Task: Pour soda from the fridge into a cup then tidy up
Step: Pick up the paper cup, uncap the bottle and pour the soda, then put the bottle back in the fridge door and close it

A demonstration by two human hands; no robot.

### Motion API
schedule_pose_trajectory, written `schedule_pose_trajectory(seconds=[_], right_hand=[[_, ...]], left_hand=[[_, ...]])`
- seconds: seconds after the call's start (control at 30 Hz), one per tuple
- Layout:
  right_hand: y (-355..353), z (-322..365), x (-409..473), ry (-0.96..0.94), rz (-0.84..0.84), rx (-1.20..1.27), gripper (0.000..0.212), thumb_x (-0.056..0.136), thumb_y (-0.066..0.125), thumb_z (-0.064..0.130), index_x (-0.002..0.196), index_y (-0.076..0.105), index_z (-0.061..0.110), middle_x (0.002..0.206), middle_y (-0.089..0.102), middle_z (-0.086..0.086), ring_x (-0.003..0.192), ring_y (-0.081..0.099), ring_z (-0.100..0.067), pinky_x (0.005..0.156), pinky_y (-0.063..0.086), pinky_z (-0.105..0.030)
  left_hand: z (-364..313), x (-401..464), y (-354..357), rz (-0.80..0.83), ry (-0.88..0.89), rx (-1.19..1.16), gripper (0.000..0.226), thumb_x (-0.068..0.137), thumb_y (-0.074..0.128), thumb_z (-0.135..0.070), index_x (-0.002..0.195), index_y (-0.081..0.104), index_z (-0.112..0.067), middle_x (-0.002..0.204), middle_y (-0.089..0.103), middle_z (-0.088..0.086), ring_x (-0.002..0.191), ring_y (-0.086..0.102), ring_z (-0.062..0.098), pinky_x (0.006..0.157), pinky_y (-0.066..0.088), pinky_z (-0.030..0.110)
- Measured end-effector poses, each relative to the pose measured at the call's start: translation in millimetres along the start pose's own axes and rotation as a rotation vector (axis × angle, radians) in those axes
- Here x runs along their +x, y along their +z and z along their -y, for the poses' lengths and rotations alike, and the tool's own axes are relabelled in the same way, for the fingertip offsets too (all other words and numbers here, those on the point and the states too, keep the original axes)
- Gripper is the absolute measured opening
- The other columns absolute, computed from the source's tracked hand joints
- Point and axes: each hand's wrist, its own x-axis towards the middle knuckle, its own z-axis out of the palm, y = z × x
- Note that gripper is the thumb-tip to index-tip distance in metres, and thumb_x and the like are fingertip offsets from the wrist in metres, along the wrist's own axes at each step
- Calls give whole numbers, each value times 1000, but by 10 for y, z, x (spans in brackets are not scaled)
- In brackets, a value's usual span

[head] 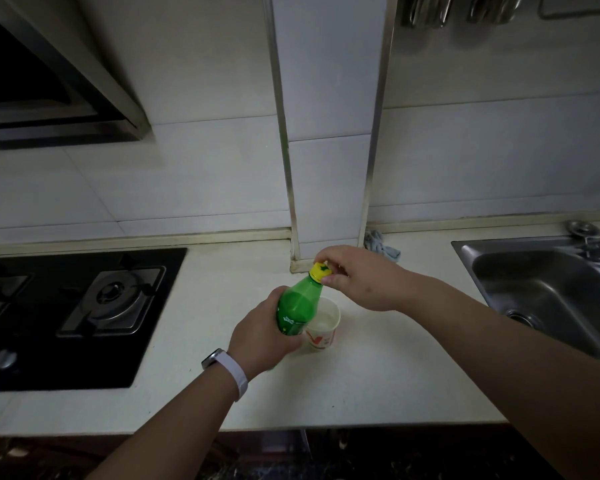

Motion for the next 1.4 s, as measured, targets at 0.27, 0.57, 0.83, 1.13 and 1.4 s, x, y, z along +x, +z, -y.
schedule_pose_trajectory(seconds=[0.27, 0.57, 0.83, 1.13, 1.4], right_hand=[[104, -50, -3, -14, -70, 18, 21, 96, 51, 39, 114, 52, 30, 84, 46, 17, 74, 46, -2, 66, 35, -29], [-15, -98, -57, -34, -82, 180, 46, 87, 61, 48, 130, 49, 35, 110, 54, 17, 96, 56, -1, 82, 50, -26], [-29, -187, -116, -78, -64, 192, 49, 86, 60, 51, 131, 48, 37, 121, 50, 19, 104, 52, 3, 88, 49, -25], [34, -58, -9, -190, -7, 211, 49, 86, 57, 53, 132, 47, 37, 126, 46, 23, 110, 49, 3, 96, 47, -30], [254, 512, 191, -436, 51, 11, 51, 89, 56, 49, 137, 43, 35, 141, 39, 15, 126, 38, -5, 98, 33, -25]], left_hand=[[-80, -72, 24, -34, -19, -18, 72, 69, 81, -39, 128, 41, -42, 99, 62, -19, 84, 58, 10, 63, 45, 24], [-123, -63, -86, -124, -104, -375, 71, 65, 90, -25, 121, 48, -34, 103, 67, -15, 93, 65, 5, 74, 50, 24], [-294, -146, -286, -244, -126, -438, 65, 66, 90, -15, 116, 48, -22, 100, 67, -7, 89, 64, 7, 68, 48, 21], [-318, -400, -529, -398, -158, -465, 67, 68, 89, -10, 120, 48, -20, 103, 67, -2, 93, 67, 13, 76, 51, 29], [-92, -896, -967, -555, -228, -463, 65, 68, 88, -11, 118, 49, -23, 102, 67, -4, 88, 67, 8, 66, 48, 18]])
